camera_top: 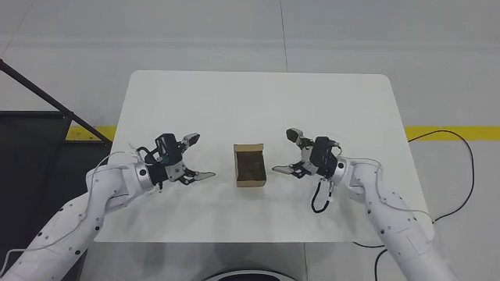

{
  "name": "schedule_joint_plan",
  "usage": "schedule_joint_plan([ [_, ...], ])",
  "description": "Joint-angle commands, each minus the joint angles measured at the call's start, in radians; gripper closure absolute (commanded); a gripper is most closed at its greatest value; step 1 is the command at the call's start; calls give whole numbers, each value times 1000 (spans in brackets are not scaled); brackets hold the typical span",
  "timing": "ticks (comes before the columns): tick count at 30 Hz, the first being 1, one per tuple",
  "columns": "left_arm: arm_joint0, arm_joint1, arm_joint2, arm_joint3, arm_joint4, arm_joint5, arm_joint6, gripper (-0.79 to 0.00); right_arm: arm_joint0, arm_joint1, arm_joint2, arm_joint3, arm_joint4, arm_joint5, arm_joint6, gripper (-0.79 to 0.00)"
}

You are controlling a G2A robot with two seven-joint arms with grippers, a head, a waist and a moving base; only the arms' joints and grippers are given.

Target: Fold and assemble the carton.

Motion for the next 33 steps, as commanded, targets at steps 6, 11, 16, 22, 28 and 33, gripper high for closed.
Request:
schedule_joint_plan([
  [6,-34,-26,49,-2,-15,50,-31,-785,5,-4,7,21,46,25,71,-785],
  [11,-67,-49,93,13,-29,103,-79,-785,46,-17,-13,70,76,30,109,-785],
  [16,-100,-69,121,32,-48,136,-115,-785,97,-31,-41,121,97,-2,131,-785],
  [22,-124,-87,143,53,-56,141,-123,-785,140,-50,-78,172,102,-16,137,-785],
  [28,-144,-102,157,68,-58,143,-128,-785,173,-68,-113,204,100,-23,146,-785],
  [33,-154,-113,160,77,-65,144,-128,-785,189,-78,-133,214,91,-29,146,-785],
])
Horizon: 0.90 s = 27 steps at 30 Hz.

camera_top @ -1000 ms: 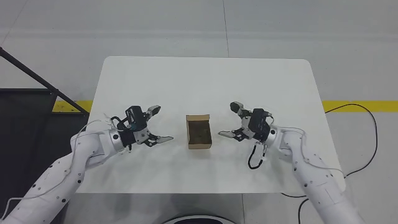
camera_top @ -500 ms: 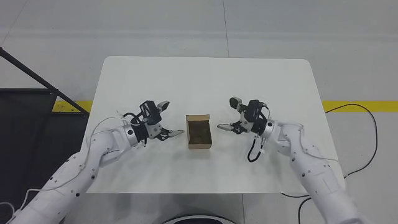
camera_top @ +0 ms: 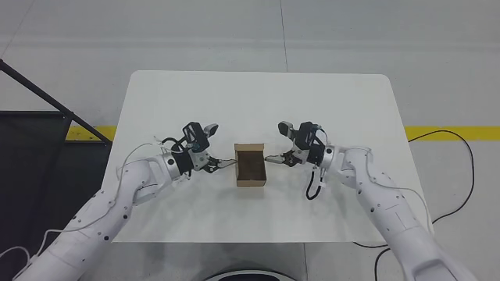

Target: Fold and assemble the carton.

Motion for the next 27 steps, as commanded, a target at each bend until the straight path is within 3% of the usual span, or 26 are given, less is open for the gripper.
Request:
schedule_joint_plan([
  [1,-3,-4,1,3,-3,0,-1,-785,5,-3,-5,2,-2,-1,-1,-785],
  [27,-27,-42,14,27,2,-57,-67,-785,22,-23,-27,-44,-5,11,112,-785],
])
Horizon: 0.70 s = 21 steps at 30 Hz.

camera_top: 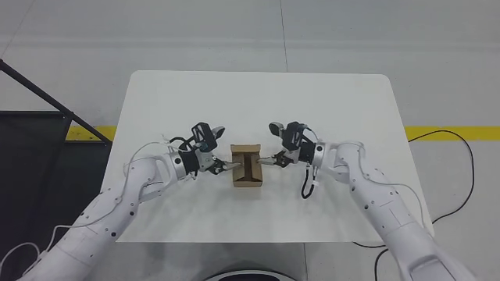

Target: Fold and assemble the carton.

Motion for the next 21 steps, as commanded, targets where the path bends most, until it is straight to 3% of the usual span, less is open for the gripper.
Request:
schedule_joint_plan([
  [1,-1,-3,2,-1,3,-2,-6,-785,-2,-1,1,-11,8,1,24,-785],
  [21,7,-19,-12,0,31,-24,-42,-785,-31,-3,17,-124,89,48,258,-785],
])
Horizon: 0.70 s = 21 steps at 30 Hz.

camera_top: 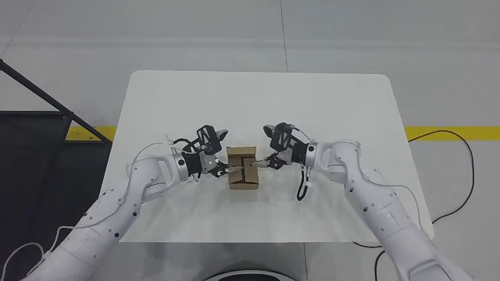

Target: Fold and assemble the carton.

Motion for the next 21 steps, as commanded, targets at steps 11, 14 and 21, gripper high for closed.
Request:
schedule_joint_plan([
  [11,6,-8,-13,5,7,-14,-5,-785,-19,3,5,-65,-19,50,103,-785],
  [14,6,-10,-14,6,10,-18,-6,-785,-23,2,4,-82,-22,63,132,-785],
  [21,4,-16,-16,10,14,-28,-13,-785,-33,4,7,-121,-32,82,164,-785],
])
